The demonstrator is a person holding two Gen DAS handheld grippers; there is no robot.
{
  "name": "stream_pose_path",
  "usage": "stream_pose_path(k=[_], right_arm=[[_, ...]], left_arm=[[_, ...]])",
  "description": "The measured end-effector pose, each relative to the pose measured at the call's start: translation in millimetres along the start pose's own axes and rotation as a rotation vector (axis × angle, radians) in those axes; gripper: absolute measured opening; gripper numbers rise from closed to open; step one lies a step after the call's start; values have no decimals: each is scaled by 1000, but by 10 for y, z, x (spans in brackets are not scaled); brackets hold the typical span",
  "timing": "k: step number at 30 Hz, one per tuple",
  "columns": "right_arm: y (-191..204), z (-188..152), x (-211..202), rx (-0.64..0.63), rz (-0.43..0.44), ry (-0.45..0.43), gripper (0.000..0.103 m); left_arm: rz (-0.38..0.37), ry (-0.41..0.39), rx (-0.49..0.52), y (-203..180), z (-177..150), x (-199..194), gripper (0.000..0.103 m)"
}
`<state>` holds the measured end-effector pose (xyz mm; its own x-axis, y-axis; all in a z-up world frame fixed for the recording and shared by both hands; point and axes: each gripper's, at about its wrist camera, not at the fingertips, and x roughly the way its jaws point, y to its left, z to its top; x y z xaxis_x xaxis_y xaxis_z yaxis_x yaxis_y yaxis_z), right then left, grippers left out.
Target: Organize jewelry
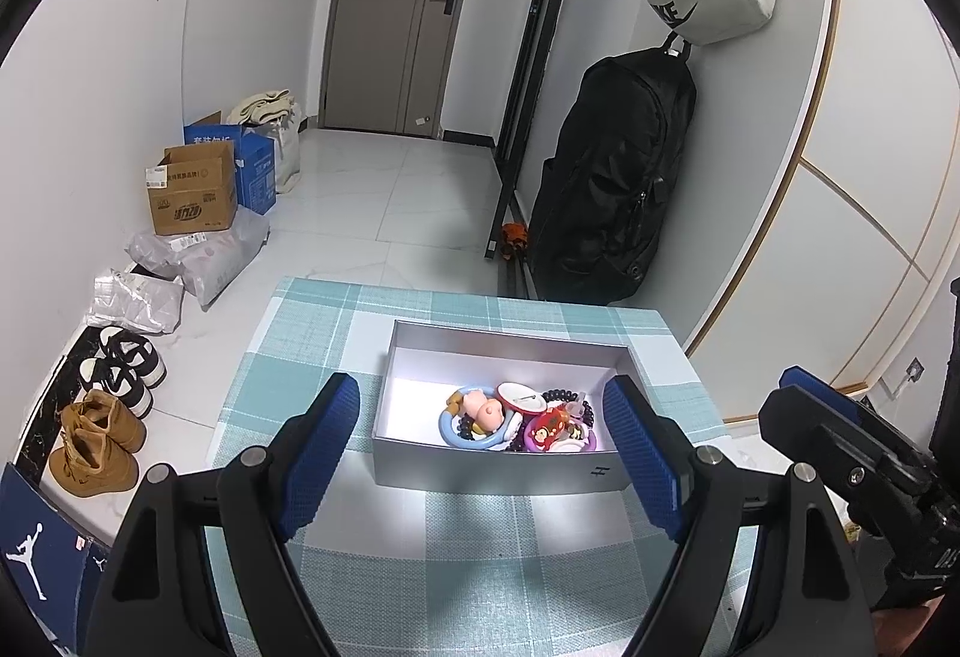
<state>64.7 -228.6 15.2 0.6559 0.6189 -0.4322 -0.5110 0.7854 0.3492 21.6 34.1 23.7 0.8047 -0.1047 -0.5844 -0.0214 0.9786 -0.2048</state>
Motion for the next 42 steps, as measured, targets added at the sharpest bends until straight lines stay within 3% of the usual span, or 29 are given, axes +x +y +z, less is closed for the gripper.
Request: stream_pose_path(k=[42], right_arm=[[-5, -17, 18, 4, -18, 24, 103]], left_arm=[[6, -9, 0, 13, 0, -38, 80]])
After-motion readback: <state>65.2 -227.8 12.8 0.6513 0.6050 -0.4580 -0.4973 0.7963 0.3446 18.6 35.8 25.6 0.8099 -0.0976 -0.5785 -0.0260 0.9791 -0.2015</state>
